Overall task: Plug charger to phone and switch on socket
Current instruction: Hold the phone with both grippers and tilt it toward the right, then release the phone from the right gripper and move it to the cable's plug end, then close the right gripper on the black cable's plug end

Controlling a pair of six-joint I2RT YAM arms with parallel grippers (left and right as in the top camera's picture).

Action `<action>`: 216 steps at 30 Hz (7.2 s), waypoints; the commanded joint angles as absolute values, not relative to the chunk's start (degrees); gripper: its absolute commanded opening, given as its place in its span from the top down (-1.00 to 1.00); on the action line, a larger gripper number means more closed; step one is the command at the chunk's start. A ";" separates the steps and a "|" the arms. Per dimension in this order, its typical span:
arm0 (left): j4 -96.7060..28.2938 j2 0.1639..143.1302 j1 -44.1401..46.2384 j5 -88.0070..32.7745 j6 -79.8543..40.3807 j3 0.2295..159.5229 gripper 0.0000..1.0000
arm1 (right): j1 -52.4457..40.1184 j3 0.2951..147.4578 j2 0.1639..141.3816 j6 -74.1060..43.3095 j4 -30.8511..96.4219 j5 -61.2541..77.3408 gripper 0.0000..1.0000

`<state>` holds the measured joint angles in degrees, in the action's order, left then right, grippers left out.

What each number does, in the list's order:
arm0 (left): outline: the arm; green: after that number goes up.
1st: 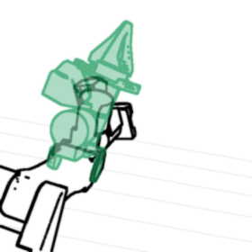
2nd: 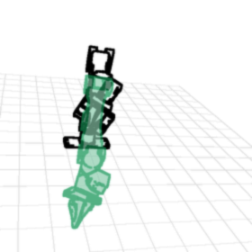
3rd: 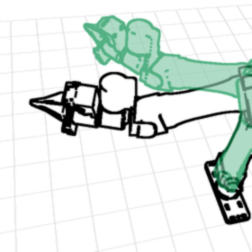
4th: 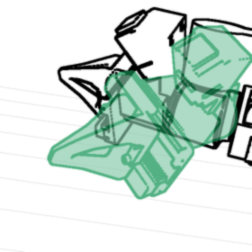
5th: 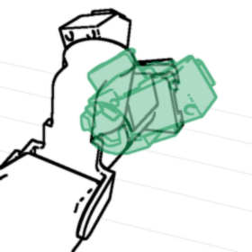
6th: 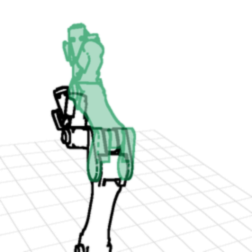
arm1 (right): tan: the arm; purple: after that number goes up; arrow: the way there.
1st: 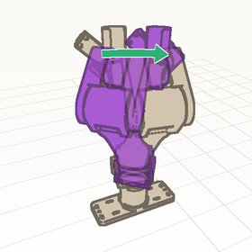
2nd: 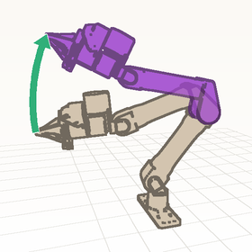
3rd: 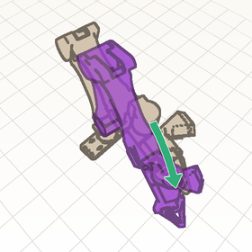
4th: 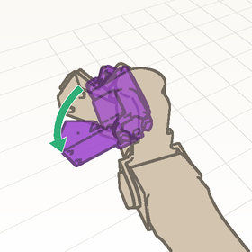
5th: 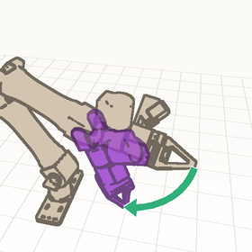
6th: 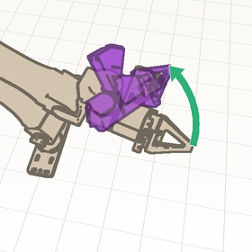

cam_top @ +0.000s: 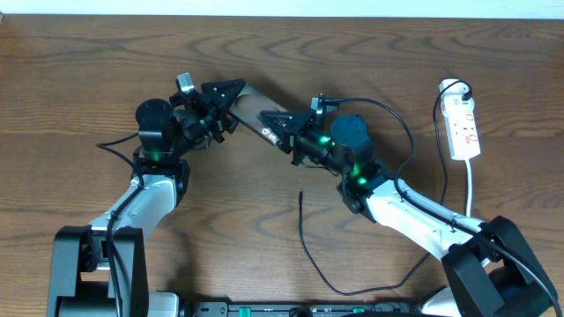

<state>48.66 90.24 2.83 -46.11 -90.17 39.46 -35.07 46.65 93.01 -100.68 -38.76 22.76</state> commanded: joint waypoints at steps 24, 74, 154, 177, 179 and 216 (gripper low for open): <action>48.97 89.58 2.83 -45.78 -89.62 39.44 0.85 | -36.86 47.51 92.64 -99.15 -38.87 22.61 0.97; 71.22 89.58 -24.43 -82.54 -83.57 39.44 0.85 | -26.72 83.22 92.58 -36.12 43.40 24.38 -0.98; 71.20 89.58 -24.43 -83.59 -82.06 39.44 0.85 | -40.21 80.84 119.81 -42.85 57.82 9.37 0.25; 71.20 89.58 -24.43 -83.61 -82.08 39.44 0.85 | -40.77 80.84 119.81 -44.14 58.24 9.80 0.62; 71.20 89.58 -24.43 -83.61 -82.08 39.44 0.85 | -40.77 80.84 119.81 -44.14 58.24 9.80 0.65; 71.20 89.58 -24.43 -84.47 -82.06 39.44 0.85 | -37.63 80.99 119.81 -33.65 51.40 17.61 0.98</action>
